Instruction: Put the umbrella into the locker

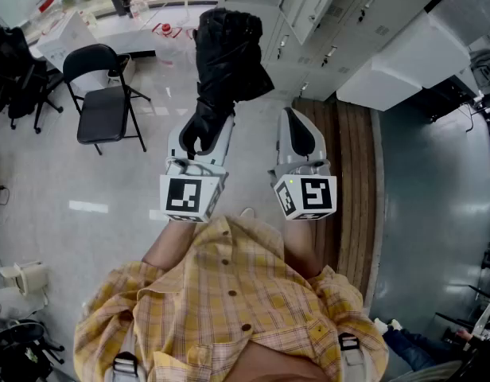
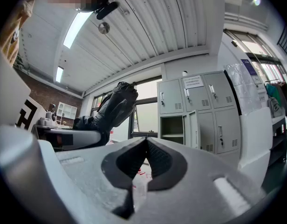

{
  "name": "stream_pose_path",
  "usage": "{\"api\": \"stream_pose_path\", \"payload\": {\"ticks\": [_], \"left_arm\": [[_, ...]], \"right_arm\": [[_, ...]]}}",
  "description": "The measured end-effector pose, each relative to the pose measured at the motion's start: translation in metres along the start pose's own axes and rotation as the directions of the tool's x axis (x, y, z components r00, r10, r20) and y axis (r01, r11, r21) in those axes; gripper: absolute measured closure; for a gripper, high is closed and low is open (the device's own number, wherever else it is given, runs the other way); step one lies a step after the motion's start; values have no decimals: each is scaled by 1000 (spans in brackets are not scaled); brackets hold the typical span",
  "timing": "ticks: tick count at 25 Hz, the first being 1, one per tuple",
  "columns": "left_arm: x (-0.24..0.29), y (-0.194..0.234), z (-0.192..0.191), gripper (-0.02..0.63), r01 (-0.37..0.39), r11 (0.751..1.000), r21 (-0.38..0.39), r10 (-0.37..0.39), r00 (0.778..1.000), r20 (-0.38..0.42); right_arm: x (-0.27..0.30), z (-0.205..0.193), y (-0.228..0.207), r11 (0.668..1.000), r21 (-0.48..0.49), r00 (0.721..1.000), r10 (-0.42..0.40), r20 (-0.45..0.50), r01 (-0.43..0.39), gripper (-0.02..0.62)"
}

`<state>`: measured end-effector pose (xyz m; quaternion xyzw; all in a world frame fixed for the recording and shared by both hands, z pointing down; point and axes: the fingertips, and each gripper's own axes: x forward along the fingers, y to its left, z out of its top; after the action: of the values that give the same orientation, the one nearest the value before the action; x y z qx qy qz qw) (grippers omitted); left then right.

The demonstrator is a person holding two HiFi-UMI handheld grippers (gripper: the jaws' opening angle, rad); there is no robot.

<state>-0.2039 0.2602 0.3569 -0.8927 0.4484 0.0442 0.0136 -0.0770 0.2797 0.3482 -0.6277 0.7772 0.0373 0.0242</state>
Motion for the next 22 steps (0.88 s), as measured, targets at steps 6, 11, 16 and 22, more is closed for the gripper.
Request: {"api": "stream_pose_path", "payload": {"ticks": [6,11,16,22], "left_arm": [[9,-6,2,410,-12,1000,7,12,1000,-1],[10,-10,-1,411,-17,1000,4,17,1000,0],[21,-25,-4,410,-40,999,16,40,999,-10],[48,-72,-17,410,-59,998,8,59,998,-6]], "right_arm": [[2,0,-10,1000,4,1000,8,1,-8,598],[-2,1,-17,999,47,1000,14,28,-15,598],[-4,1,-36,999,41,999,32,39,-34,598],[-16,-13,-77,995,26,995,93,18,-94,598]]}}
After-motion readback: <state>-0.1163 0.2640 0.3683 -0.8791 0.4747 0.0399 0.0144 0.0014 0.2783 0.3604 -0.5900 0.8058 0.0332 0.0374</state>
